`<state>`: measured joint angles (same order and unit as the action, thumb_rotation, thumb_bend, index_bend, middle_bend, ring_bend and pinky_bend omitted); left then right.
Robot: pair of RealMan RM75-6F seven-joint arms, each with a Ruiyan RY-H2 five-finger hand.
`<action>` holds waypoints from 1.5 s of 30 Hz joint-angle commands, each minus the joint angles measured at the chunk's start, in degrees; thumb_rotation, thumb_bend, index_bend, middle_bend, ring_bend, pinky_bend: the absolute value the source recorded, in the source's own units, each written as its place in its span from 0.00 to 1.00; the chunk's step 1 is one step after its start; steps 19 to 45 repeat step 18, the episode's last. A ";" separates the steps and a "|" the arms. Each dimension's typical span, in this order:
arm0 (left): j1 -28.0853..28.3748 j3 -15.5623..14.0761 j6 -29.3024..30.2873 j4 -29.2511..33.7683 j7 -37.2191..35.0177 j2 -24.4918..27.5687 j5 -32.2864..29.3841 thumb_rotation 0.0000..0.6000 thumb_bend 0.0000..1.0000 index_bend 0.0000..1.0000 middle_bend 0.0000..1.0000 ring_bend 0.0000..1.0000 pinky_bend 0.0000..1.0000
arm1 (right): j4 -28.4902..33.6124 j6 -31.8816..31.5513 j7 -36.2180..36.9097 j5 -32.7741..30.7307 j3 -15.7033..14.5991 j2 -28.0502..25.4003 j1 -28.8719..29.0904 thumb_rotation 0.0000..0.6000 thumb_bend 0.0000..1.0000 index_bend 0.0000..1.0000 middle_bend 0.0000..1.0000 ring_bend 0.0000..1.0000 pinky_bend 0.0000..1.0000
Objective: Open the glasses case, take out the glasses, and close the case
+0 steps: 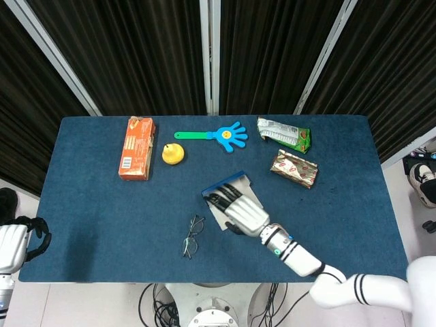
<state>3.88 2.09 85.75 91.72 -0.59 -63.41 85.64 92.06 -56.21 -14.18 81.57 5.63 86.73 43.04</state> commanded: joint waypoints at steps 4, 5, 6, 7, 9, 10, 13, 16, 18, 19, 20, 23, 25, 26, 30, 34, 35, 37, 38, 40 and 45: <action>-0.10 -0.04 0.26 0.11 0.49 -0.09 0.11 1.00 0.38 0.61 0.63 0.46 0.51 | 9.99 -15.34 -0.64 0.41 -5.58 -15.43 -13.70 1.00 0.30 0.02 0.11 0.00 0.00; -0.12 -0.04 0.29 0.12 0.54 -0.11 0.11 1.00 0.38 0.61 0.63 0.46 0.51 | 10.37 -17.14 -0.03 0.83 -6.26 -16.62 -15.27 1.00 0.28 0.02 0.10 0.00 0.00; -0.15 -0.05 0.33 0.12 0.57 -0.12 0.11 1.00 0.38 0.61 0.63 0.46 0.51 | 10.68 -19.40 0.89 1.32 -7.16 -18.04 -17.33 1.00 0.26 0.02 0.10 0.00 0.00; -0.17 -0.05 0.37 0.10 0.59 -0.12 0.13 1.00 0.38 0.61 0.63 0.46 0.51 | 10.85 -21.01 1.65 1.64 -7.77 -19.00 -18.82 1.00 0.24 0.02 0.09 0.00 0.00; -0.22 -0.08 0.47 0.09 0.67 -0.15 0.18 1.00 0.38 0.61 0.63 0.46 0.51 | 10.87 -24.70 3.83 2.47 -8.86 -20.73 -22.08 1.00 0.23 0.02 0.09 0.00 0.00; -0.24 -0.09 0.50 0.08 0.72 -0.16 0.19 1.00 0.38 0.61 0.63 0.46 0.51 | 10.81 -26.13 4.81 2.87 -9.28 -21.35 -23.38 1.00 0.22 0.02 0.08 0.00 0.00; -0.31 -0.12 0.64 0.04 0.84 -0.21 0.30 1.00 0.38 0.61 0.63 0.46 0.51 | 10.37 -30.62 8.14 4.60 -10.32 -22.86 -27.21 1.00 0.22 0.02 0.08 0.00 0.00; -0.37 -0.14 0.77 0.01 0.90 -0.24 0.38 1.00 0.38 0.61 0.63 0.46 0.51 | 9.56 -33.02 10.13 6.12 -10.90 -23.61 -29.63 1.00 0.22 0.02 0.08 0.00 0.00; -0.42 -0.18 0.89 -0.05 0.90 -0.28 0.48 1.00 0.38 0.61 0.63 0.46 0.51 | 9.29 -33.24 11.04 6.76 -10.94 -24.00 -30.35 1.00 0.22 0.02 0.08 0.00 0.00; -0.42 -0.18 0.89 -0.05 0.90 -0.28 0.48 1.00 0.38 0.61 0.63 0.46 0.51 | 9.29 -33.24 11.04 6.76 -10.94 -24.00 -30.35 1.00 0.22 0.02 0.08 0.00 0.00; -0.42 -0.18 0.89 -0.05 0.90 -0.28 0.48 1.00 0.38 0.61 0.63 0.46 0.51 | 9.29 -33.24 11.04 6.76 -10.94 -24.00 -30.35 1.00 0.22 0.02 0.08 0.00 0.00; -0.42 -0.18 0.89 -0.05 0.90 -0.28 0.48 1.00 0.38 0.61 0.63 0.46 0.51 | 9.29 -33.24 11.04 6.76 -10.94 -24.00 -30.35 1.00 0.22 0.02 0.08 0.00 0.00; -0.42 -0.18 0.89 -0.05 0.90 -0.28 0.48 1.00 0.38 0.61 0.63 0.46 0.51 | 9.29 -33.24 11.04 6.76 -10.94 -24.00 -30.35 1.00 0.22 0.02 0.08 0.00 0.00; -0.42 -0.18 0.89 -0.05 0.90 -0.28 0.48 1.00 0.38 0.61 0.63 0.46 0.51 | 9.29 -33.24 11.04 6.76 -10.94 -24.00 -30.35 1.00 0.22 0.02 0.08 0.00 0.00; -0.42 -0.18 0.89 -0.05 0.90 -0.28 0.48 1.00 0.38 0.61 0.63 0.46 0.51 | 9.29 -33.24 11.04 6.76 -10.94 -24.00 -30.35 1.00 0.22 0.02 0.08 0.00 0.00; -0.42 -0.18 0.89 -0.05 0.90 -0.28 0.48 1.00 0.38 0.61 0.63 0.46 0.51 | 9.29 -33.24 11.04 6.76 -10.94 -24.00 -30.35 1.00 0.22 0.02 0.08 0.00 0.00; -0.42 -0.18 0.89 -0.05 0.90 -0.28 0.48 1.00 0.38 0.61 0.63 0.46 0.51 | 9.29 -33.24 11.04 6.76 -10.94 -24.00 -30.35 1.00 0.22 0.02 0.08 0.00 0.00; -0.42 -0.18 0.89 -0.05 0.90 -0.28 0.48 1.00 0.38 0.61 0.63 0.46 0.51 | 9.29 -33.24 11.04 6.76 -10.94 -24.00 -30.35 1.00 0.22 0.02 0.08 0.00 0.00; -0.42 -0.18 0.89 -0.05 0.90 -0.28 0.48 1.00 0.38 0.61 0.63 0.46 0.51 | 9.29 -33.24 11.04 6.76 -10.94 -24.00 -30.35 1.00 0.22 0.02 0.08 0.00 0.00; -0.42 -0.18 0.89 -0.05 0.90 -0.28 0.48 1.00 0.38 0.61 0.63 0.46 0.51 | 9.29 -33.24 11.04 6.76 -10.94 -24.00 -30.35 1.00 0.22 0.02 0.08 0.00 0.00; -0.42 -0.18 0.89 -0.05 0.90 -0.28 0.48 1.00 0.38 0.61 0.63 0.46 0.51 | 9.29 -33.24 11.04 6.76 -10.94 -24.00 -30.35 1.00 0.22 0.02 0.08 0.00 0.00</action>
